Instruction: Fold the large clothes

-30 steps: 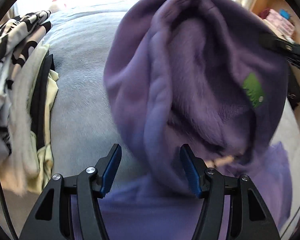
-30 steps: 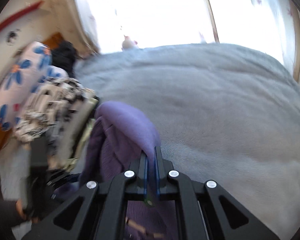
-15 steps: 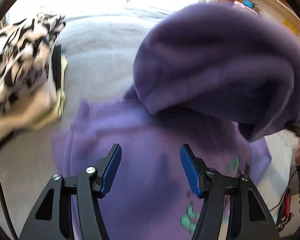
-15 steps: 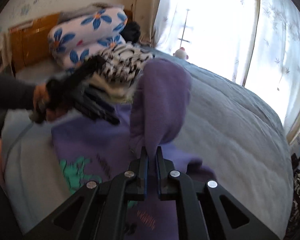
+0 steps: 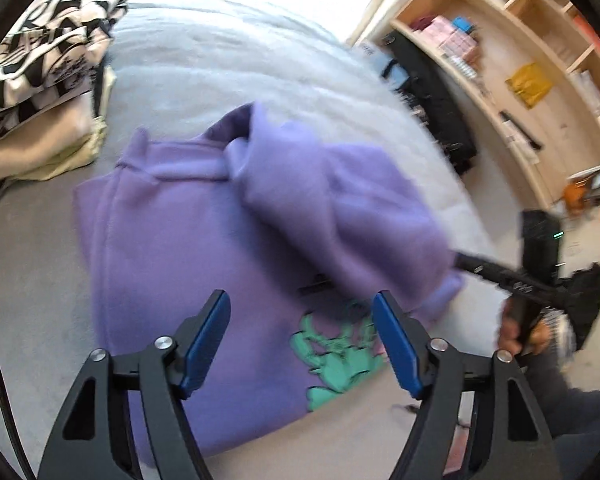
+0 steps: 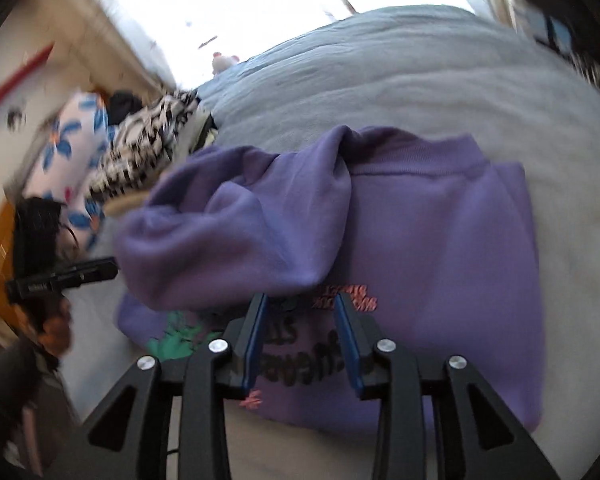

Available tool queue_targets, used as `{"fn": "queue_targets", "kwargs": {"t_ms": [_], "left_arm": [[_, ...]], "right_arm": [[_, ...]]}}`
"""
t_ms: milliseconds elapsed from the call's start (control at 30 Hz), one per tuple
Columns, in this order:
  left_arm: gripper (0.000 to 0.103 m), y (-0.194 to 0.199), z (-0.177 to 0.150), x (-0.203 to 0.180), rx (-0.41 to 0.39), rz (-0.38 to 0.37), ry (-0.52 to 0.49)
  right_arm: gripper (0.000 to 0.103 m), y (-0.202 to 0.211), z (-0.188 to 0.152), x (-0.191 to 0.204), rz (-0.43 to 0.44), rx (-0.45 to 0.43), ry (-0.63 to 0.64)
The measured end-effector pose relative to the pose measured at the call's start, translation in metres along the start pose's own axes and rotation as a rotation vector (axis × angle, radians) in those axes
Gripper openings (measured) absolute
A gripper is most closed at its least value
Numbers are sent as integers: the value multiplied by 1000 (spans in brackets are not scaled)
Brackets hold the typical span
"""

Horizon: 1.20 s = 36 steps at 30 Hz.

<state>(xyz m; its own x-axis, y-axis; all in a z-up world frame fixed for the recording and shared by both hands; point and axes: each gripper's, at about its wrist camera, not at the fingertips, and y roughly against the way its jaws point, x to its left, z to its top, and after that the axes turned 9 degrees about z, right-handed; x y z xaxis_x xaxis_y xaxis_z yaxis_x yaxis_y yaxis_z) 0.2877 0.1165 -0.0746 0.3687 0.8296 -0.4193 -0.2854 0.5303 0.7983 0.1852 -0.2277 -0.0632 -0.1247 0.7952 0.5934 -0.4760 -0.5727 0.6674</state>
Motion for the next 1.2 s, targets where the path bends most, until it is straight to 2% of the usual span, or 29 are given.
{"fn": "queue_targets", "kwargs": {"t_ms": [133, 200, 267, 467, 533, 600, 633, 667, 700, 733, 800, 867, 933, 1000, 1133, 1200], "left_arm": [[80, -3, 18, 5, -17, -73, 20], [82, -15, 27, 12, -4, -124, 55], [82, -31, 32, 16, 19, -173, 93], [79, -75, 40, 25, 39, -230, 184], [65, -78, 37, 21, 17, -233, 185], [25, -80, 39, 16, -17, -197, 172], [20, -78, 40, 15, -32, -177, 176], [17, -74, 41, 15, -54, -159, 188], [15, -70, 40, 14, -65, -145, 191], [14, -62, 40, 11, -95, -106, 185], [13, -47, 38, 4, -148, -61, 166], [12, -28, 31, -6, -210, -23, 136], [12, -19, 17, -17, -237, 0, 113], [12, -22, -2, -25, -218, 30, 97], [12, -50, -49, -30, -132, 92, 93], [12, -60, -61, -27, -111, 102, 106]], "right_arm": [[52, 4, -9, -7, 150, -16, -146], [59, -3, -9, -11, 197, -8, -192], [59, -11, -10, -14, 234, -4, -237], [60, -42, -7, -19, 347, 3, -346], [60, -51, -4, -19, 372, 3, -367], [60, -60, 1, -21, 381, -11, -382], [61, -62, 4, -22, 386, -27, -381], [60, -63, 8, -22, 380, -41, -370], [52, -62, 15, -19, 358, -54, -336], [33, -61, 22, -14, 340, -60, -290], [16, -53, 34, 0, 319, -81, -175], [15, -35, 43, 14, 293, -133, -47], [14, -22, 41, 14, 277, -138, 3], [14, -19, 30, 6, 261, -104, 0], [12, -26, -22, -17, 148, 15, -1], [12, -34, -46, -33, 115, 52, -41]]}}
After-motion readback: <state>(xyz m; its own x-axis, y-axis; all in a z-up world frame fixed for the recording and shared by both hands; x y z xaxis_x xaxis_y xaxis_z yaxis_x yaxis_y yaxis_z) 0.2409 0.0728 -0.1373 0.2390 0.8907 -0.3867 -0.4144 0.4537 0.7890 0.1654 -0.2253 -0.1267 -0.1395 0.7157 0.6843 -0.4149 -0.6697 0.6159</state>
